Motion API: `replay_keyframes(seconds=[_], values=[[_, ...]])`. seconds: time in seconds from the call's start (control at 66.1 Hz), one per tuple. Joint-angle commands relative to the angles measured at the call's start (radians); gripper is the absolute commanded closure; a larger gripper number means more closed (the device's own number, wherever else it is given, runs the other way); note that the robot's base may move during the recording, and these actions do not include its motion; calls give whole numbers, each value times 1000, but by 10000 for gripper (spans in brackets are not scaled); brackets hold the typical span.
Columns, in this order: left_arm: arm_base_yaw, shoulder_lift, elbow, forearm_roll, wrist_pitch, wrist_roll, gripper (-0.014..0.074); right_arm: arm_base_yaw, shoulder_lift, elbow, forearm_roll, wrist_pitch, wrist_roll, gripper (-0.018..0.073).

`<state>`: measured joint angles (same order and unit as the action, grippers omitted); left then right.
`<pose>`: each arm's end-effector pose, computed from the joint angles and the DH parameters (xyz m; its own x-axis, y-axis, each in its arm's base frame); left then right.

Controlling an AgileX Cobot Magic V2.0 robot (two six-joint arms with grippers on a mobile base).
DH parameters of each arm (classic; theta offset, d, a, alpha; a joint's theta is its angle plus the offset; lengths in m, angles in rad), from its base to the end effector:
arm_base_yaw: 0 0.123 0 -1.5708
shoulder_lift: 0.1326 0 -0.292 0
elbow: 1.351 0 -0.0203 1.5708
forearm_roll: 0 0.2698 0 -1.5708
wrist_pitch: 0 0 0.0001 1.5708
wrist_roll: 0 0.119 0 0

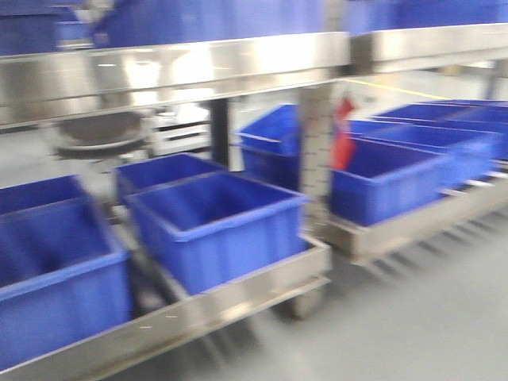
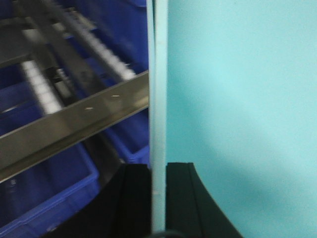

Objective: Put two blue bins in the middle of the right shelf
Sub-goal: 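Drive the base backward and turn away from the shelf holding the bin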

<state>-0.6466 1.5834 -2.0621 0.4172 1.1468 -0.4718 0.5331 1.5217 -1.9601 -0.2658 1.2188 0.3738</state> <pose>0.3087 -0.1779 0.5162 -0.4857 0.0321 -0.8736 0.1759 0.9825 -0.0617 0.3052 0.1460 0.4942 -0.6120 -0.0499 -0.7893 -0.1648 0.9842 0.0655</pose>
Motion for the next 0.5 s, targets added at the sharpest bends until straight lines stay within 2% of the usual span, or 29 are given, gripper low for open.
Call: replay_keyframes(seconds=[0.0, 0.484], values=[[-17, -11, -16, -70, -125, -10, 707, 17, -18, -16, 57, -239, -15, 724], [-17, -11, -16, -70, -125, -10, 707, 17, -18, -16, 57, -239, -15, 724]])
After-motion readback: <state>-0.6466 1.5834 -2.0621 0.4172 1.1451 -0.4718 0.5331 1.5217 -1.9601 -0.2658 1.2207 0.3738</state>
